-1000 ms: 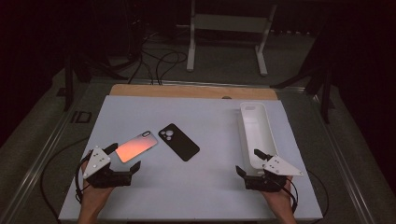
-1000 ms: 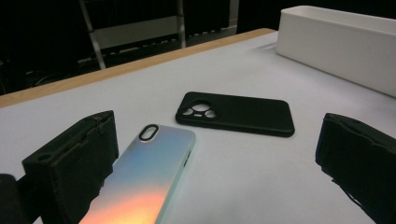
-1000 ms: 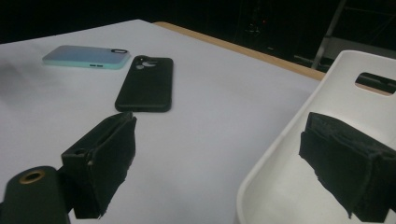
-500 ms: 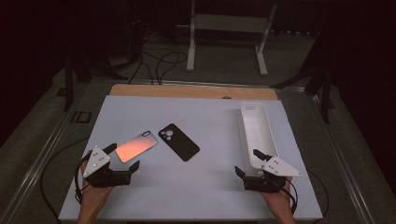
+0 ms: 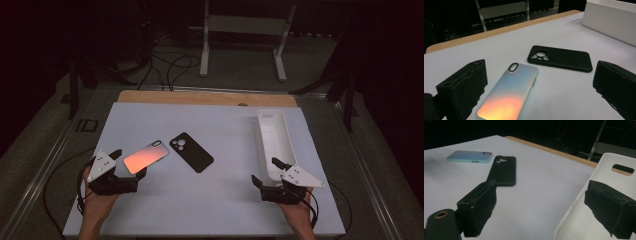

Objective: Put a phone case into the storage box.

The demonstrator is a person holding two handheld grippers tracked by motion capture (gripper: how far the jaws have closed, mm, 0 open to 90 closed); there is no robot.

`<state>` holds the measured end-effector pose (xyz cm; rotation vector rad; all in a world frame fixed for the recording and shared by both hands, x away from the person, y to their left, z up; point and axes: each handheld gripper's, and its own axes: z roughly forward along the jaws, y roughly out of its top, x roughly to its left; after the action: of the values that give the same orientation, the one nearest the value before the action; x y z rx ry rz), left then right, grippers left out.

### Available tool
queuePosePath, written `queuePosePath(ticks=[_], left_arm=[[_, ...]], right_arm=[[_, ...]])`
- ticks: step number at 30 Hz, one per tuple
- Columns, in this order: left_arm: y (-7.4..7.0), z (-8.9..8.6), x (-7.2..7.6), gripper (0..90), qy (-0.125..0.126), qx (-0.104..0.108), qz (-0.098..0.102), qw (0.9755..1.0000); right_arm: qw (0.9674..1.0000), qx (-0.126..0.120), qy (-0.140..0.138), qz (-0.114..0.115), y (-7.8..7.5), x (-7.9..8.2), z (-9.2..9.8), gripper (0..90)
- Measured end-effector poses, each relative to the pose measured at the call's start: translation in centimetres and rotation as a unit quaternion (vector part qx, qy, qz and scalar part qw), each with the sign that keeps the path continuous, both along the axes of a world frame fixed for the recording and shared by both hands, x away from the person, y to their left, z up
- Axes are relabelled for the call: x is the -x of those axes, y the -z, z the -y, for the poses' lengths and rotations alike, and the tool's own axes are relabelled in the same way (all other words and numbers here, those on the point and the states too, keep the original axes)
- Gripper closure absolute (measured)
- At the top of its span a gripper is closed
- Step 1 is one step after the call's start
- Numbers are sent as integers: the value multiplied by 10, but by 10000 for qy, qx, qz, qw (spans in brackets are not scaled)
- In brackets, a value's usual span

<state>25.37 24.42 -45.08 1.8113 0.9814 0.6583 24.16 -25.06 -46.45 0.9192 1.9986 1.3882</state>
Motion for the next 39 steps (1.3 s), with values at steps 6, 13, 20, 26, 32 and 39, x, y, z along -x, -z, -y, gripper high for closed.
queuePosePath(ticks=[6,13,20,26,32,39], left_arm=[[-4,-4,-12,0,-45,-146,-108,9998],[-7,-10,-27,0,-131,-85,-226,9996],[0,-14,-43,0,-252,-149,-308,9991],[5,-18,-55,0,-392,-189,-390,9983],[7,-20,-66,0,-412,-268,-559,9972],[10,-19,-76,1,-436,-394,-729,9956]], right_arm=[[9999,93,-38,-11,2,-2,-3,105],[10000,79,-18,10,1,-1,-2,105],[9999,160,-12,26,0,-2,-4,104],[9998,196,-19,60,-1,-1,-4,104],[9999,166,-15,32,-2,-3,-3,105],[9998,211,-42,38,-3,-5,-3,105]])
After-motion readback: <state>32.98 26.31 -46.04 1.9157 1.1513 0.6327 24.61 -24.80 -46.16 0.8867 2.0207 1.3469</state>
